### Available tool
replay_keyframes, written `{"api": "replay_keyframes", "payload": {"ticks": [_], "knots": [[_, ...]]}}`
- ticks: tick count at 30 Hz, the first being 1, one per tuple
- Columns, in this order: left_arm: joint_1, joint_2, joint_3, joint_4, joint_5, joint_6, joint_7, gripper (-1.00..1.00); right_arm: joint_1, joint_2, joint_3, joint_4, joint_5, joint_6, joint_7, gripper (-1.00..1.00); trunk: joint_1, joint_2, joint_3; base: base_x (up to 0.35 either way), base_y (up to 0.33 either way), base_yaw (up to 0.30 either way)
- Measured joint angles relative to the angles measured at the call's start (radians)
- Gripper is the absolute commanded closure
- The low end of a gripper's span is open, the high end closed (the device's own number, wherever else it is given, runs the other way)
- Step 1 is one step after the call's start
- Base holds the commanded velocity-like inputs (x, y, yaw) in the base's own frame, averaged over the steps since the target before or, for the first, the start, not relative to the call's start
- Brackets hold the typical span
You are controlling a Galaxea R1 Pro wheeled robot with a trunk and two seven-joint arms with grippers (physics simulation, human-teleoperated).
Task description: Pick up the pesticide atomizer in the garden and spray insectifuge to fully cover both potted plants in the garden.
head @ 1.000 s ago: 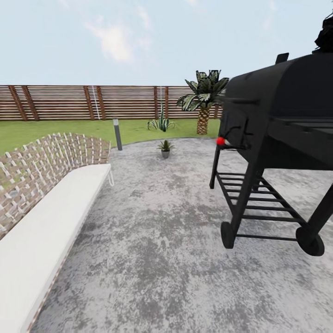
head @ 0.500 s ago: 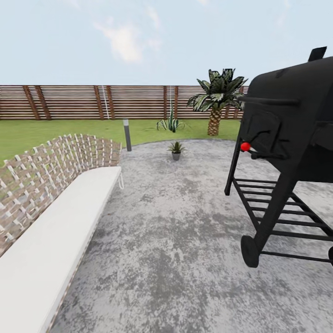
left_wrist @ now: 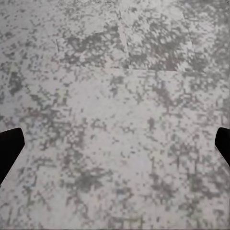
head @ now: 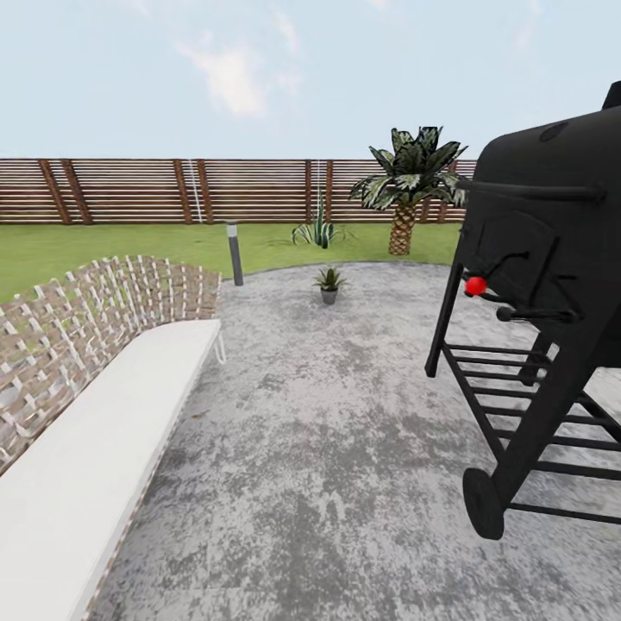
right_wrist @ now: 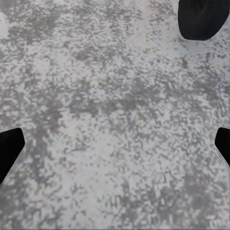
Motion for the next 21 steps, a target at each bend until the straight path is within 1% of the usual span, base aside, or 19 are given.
{"api": "replay_keyframes", "payload": {"ticks": [21], "knots": [[0.0,-0.001,0.0,0.0,0.0,0.0,0.0,-1.0,0.0,0.0,0.0,0.0,0.0,0.0,0.0,-1.0,0.0,0.0,0.0,0.34,-0.002,0.0]]}}
